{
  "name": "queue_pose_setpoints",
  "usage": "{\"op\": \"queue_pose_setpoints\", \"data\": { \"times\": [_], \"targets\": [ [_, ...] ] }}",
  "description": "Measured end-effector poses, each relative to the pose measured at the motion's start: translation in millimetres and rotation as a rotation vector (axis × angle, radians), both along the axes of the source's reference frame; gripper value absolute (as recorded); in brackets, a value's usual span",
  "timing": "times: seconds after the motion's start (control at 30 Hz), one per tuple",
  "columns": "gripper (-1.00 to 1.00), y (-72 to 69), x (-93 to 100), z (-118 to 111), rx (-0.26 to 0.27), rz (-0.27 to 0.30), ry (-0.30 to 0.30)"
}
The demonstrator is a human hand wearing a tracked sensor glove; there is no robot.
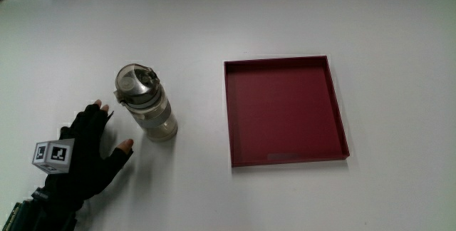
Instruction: Place bottle
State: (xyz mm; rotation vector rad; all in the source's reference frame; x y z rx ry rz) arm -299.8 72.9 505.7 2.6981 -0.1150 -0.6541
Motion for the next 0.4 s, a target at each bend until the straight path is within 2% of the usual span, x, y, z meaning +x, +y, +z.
{"op": "queue_pose_setpoints", "data": {
  "times": [0.03, 0.07, 0.1, 0.13, 0.17, 0.2, 0.23, 0.3, 0.33, 0.37, 0.4],
  "targets": [
    [-1.0, 0.9, 1.8, 4.9, 0.001, 0.038, -0.063],
    [-1.0, 2.0, 6.2, 8.3, -0.024, 0.065, -0.13],
    [-1.0, 5.5, 4.3, 21.4, -0.09, 0.069, -0.094],
    [-1.0, 6.7, 7.8, 23.9, -0.128, 0.083, -0.129],
    [-1.0, 8.9, 9.0, 29.4, -0.164, 0.077, -0.129],
    [-1.0, 13.3, 4.9, 39.4, -0.164, 0.076, -0.147],
    [-1.0, 13.3, 5.7, 34.2, -0.157, 0.065, -0.132],
    [-1.0, 15.2, 5.2, 38.1, -0.134, 0.067, -0.15],
    [-1.0, 13.5, 12.5, 26.0, -0.121, 0.043, -0.151],
    [-1.0, 17.3, 6.4, 38.2, -0.13, 0.058, -0.127],
    [-1.0, 18.7, 6.4, 38.5, -0.126, 0.059, -0.144]
  ]
}}
